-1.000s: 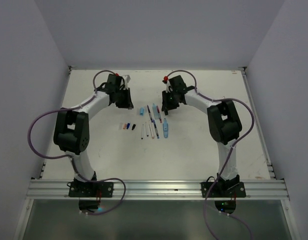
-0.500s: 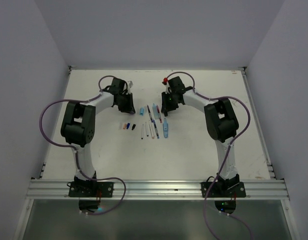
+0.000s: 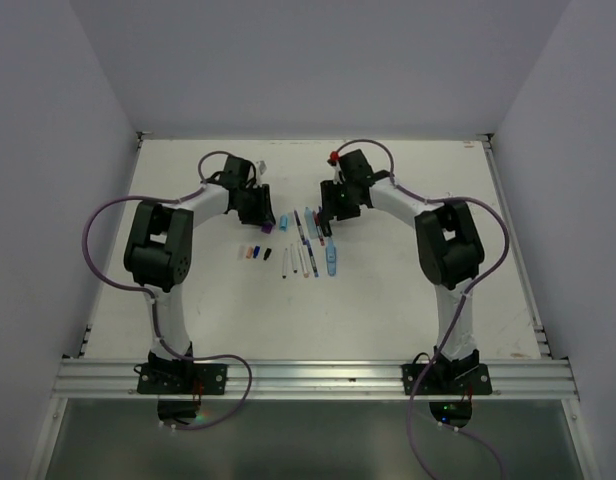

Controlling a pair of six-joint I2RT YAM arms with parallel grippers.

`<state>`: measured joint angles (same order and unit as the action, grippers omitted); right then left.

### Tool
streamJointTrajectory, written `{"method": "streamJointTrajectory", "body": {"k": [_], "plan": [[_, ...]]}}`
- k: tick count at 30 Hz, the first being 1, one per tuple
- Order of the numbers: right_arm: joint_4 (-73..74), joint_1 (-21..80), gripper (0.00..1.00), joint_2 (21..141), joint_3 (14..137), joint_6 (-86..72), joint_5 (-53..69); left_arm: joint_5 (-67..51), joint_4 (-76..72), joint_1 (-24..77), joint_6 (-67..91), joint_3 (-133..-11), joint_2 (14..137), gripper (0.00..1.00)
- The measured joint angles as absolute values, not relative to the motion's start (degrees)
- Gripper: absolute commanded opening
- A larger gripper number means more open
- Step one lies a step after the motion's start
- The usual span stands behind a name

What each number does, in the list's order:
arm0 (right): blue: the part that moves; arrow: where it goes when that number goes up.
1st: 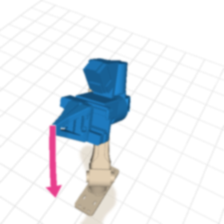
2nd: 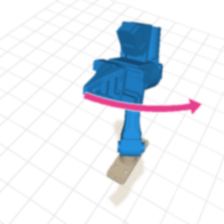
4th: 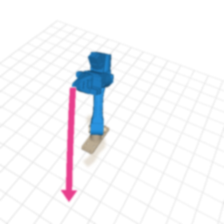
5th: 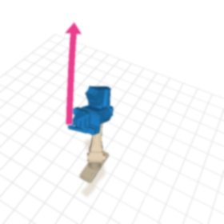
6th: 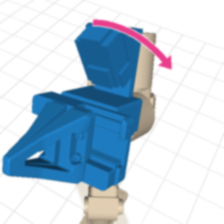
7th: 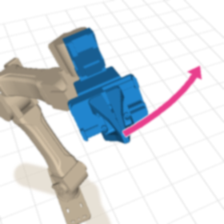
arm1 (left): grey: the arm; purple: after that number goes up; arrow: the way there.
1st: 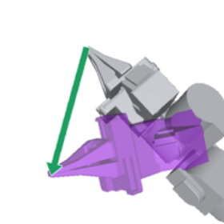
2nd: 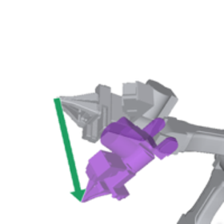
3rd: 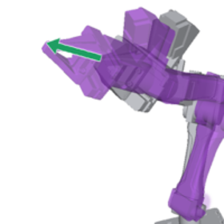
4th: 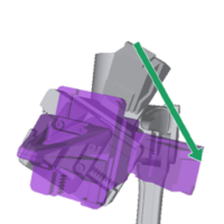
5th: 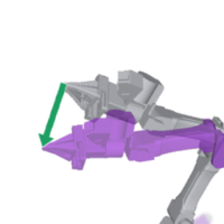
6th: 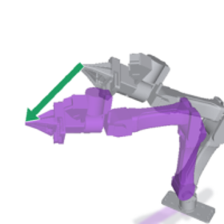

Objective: Open the pen caps

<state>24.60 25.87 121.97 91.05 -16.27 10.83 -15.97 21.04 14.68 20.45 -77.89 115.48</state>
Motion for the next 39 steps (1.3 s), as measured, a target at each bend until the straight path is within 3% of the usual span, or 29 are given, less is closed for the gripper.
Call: {"method": "streamJointTrajectory", "body": {"k": [7,9,14,17,25,39], "plan": [[26.57,24.21,0.7,109.4,87.5,-17.04,2.11,-14.04,21.96,14.68,21.76,-77.91,111.37,0.61],[26.72,22.79,0.72,105.62,86.67,-17.3,-1.72,-12.93,22.22,14.68,21.89,-77.91,107.72,0.71],[27.88,15.59,0.72,100.75,85.3,-18.72,-10.83,-9.28,21.87,14.68,21.87,-77.73,95.35,0.94],[28.93,10.0,0.71,101.14,83.2,-20.14,-13.37,-6.39,21.04,14.66,21.78,-75.96,86.63,1.0],[30.81,1.45,0.57,106.43,81.14,-23.9,-13.69,-1.1,19.59,14.63,20.84,-66.04,70.76,1.0],[29.34,-1.13,0.44,112.33,76.86,-27.14,-10.96,0.93,19.79,14.63,18.83,-56.95,61.25,1.0]]}}
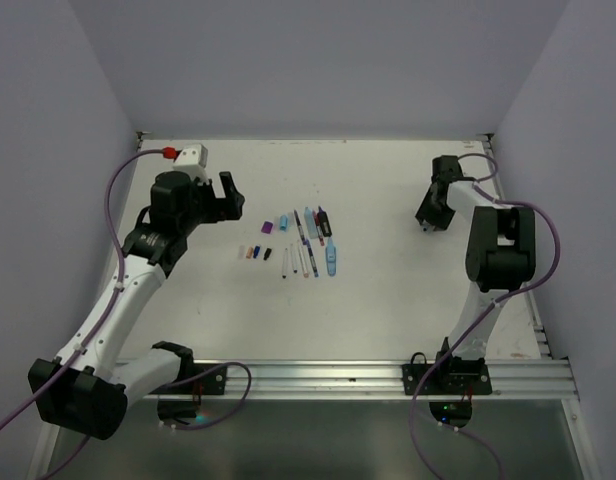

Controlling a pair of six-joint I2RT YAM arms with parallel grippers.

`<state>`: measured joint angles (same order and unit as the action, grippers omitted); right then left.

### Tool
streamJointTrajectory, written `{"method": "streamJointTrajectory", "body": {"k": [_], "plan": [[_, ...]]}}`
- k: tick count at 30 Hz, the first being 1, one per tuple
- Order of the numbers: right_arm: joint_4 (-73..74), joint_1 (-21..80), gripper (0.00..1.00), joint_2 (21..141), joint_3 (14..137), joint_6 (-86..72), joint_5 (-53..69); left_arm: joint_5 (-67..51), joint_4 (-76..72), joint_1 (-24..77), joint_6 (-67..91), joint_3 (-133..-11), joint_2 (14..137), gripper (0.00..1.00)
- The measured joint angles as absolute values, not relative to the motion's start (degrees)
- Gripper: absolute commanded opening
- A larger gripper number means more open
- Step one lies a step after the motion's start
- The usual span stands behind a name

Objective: Open the pen caps

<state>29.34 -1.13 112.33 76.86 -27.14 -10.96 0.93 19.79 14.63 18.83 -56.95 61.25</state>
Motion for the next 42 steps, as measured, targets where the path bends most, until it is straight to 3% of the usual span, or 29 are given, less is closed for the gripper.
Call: {"method": "streamJointTrajectory", "body": {"k": [4,11,14,19,26,42], "plan": [[28.18,-1.54,0.38,112.68,76.36,-27.42,-10.96,0.89,19.84,14.63,18.85,-56.36,61.25,1.0],[26.57,-1.93,0.06,112.77,75.79,-26.3,-10.48,0.38,19.68,14.63,18.85,-56.34,61.25,1.0],[25.15,-1.89,0.0,112.36,75.0,-25.41,-9.43,-0.73,19.31,14.63,18.9,-56.34,61.28,1.0],[22.65,0.95,0.0,111.7,73.84,-23.88,-9.02,-3.33,17.96,14.63,19.42,-56.34,62.17,1.0],[19.9,12.91,0.0,108.57,70.3,-22.17,-2.85,-8.27,16.16,14.63,21.71,-56.34,64.05,1.0],[6.37,36.23,0.0,83.31,61.91,-16.32,4.62,-22.81,0.86,14.9,34.13,-56.34,73.01,0.89]]}}
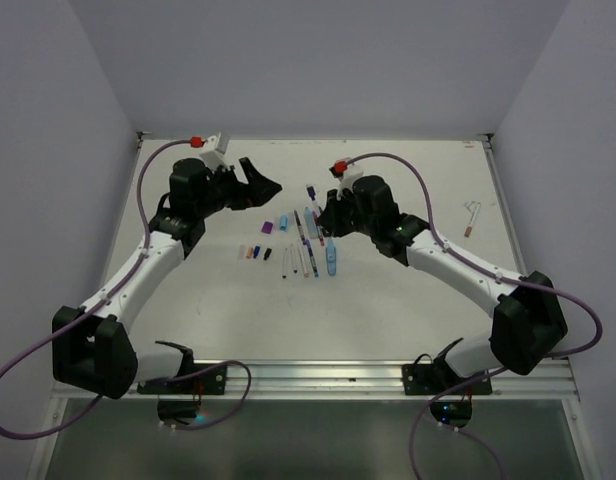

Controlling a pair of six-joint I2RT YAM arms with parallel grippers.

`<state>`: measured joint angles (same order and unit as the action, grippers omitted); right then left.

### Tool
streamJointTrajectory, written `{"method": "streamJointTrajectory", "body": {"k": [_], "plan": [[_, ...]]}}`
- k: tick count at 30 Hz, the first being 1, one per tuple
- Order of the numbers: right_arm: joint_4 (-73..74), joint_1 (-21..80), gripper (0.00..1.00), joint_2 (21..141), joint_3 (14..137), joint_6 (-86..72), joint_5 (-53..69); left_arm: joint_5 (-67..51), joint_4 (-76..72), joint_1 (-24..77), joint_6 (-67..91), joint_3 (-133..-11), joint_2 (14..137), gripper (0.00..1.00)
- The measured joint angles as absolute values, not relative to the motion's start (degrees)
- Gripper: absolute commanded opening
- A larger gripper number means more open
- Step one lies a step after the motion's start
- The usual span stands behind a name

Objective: Open the pen caps

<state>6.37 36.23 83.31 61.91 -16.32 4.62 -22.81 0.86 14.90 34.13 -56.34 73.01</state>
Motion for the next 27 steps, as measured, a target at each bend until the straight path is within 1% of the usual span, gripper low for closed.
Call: {"method": "streamJointTrajectory", "body": {"k": [5,9,13,14,16,17,19,22,23,25,26,27], "plan": [[3.9,39.55,0.0,81.97,60.29,-15.29,4.75,-22.96,-2.11,17.19,36.07,-56.36,74.76,0.86],[2.09,41.25,0.0,81.97,60.25,-14.9,5.19,-22.37,-3.2,19.92,36.97,-56.4,76.34,0.78],[1.1,42.5,0.0,81.97,60.25,-14.74,5.3,-21.76,-3.97,21.98,37.67,-56.47,77.78,0.72],[0.97,42.74,0.0,81.97,60.25,-14.72,5.3,-21.56,-4.05,22.37,37.95,-56.47,78.08,0.69],[0.58,43.16,0.0,81.97,60.25,-14.61,5.28,-21.02,-4.21,23.07,38.44,-56.47,78.59,0.65],[0.38,43.35,0.0,81.97,60.25,-14.5,5.28,-20.78,-4.23,23.31,38.5,-56.47,78.74,0.62],[0.23,43.7,0.0,81.97,60.25,-14.33,5.23,-20.49,-4.36,23.55,38.89,-56.47,78.83,0.57],[0.08,44.29,0.0,81.97,60.25,-13.96,5.02,-20.03,-5.3,23.68,39.57,-56.49,78.87,0.47],[0.01,44.42,0.0,81.97,60.25,-13.82,4.91,-19.9,-5.52,23.68,39.77,-56.49,78.87,0.39],[-0.08,44.71,0.0,81.97,60.25,-13.65,4.4,-19.68,-5.96,23.7,40.23,-56.49,78.89,0.3],[-0.1,44.93,0.0,81.97,60.25,-13.52,4.08,-19.64,-6.15,23.7,40.27,-56.51,78.89,0.21],[-0.12,45.04,0.0,81.97,60.25,-13.41,3.95,-19.75,-6.35,23.7,40.53,-56.53,78.89,0.17]]}}
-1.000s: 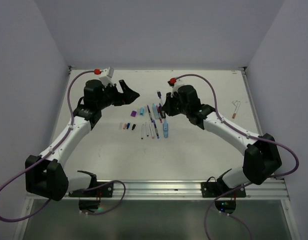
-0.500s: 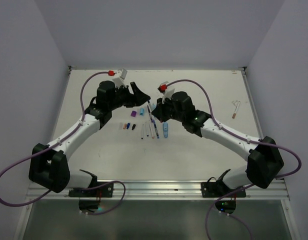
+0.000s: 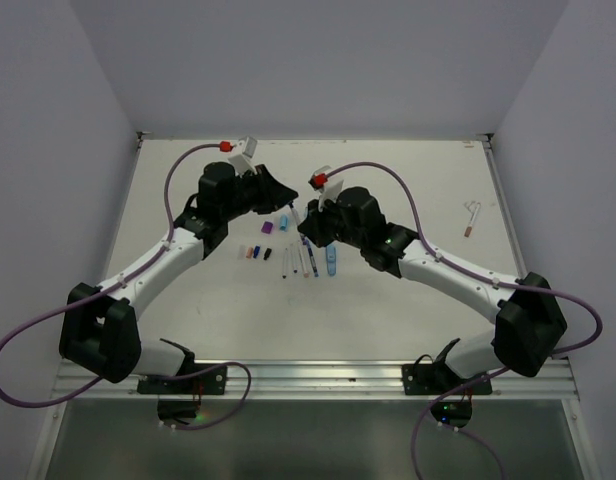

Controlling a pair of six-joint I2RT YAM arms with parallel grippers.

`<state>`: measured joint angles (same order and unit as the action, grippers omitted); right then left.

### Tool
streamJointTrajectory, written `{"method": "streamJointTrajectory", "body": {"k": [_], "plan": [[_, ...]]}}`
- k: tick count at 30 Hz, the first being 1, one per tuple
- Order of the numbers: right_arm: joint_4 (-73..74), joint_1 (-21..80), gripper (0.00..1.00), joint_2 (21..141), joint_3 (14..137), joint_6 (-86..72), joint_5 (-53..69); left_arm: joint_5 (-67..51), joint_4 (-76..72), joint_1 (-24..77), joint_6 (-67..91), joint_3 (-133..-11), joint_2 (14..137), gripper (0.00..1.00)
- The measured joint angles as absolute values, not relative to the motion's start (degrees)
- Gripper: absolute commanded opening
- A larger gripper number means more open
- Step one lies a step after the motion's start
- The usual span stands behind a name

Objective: Open the pen caps

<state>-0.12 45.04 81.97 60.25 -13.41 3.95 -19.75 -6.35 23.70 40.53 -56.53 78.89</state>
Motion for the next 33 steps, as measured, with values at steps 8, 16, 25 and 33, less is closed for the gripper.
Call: {"method": "streamJointTrajectory", "body": {"k": [8,16,25,33], "plan": [[-0.54,45.32,0.57,81.97,60.25,-13.41,3.86,-20.84,-7.31,24.14,41.28,-56.8,78.85,0.0],[-0.8,43.27,0.68,81.69,60.73,-13.26,11.79,-23.22,-6.83,23.66,36.29,-56.53,75.61,0.0],[-2.37,38.41,0.63,81.67,62.19,-14.63,24.45,-33.36,-11.66,20.23,32.34,-53.58,70.83,0.0],[-4.47,38.06,0.59,81.71,64.42,-15.77,31.73,-40.21,-19.53,20.21,32.67,-50.76,70.26,0.0]]}}
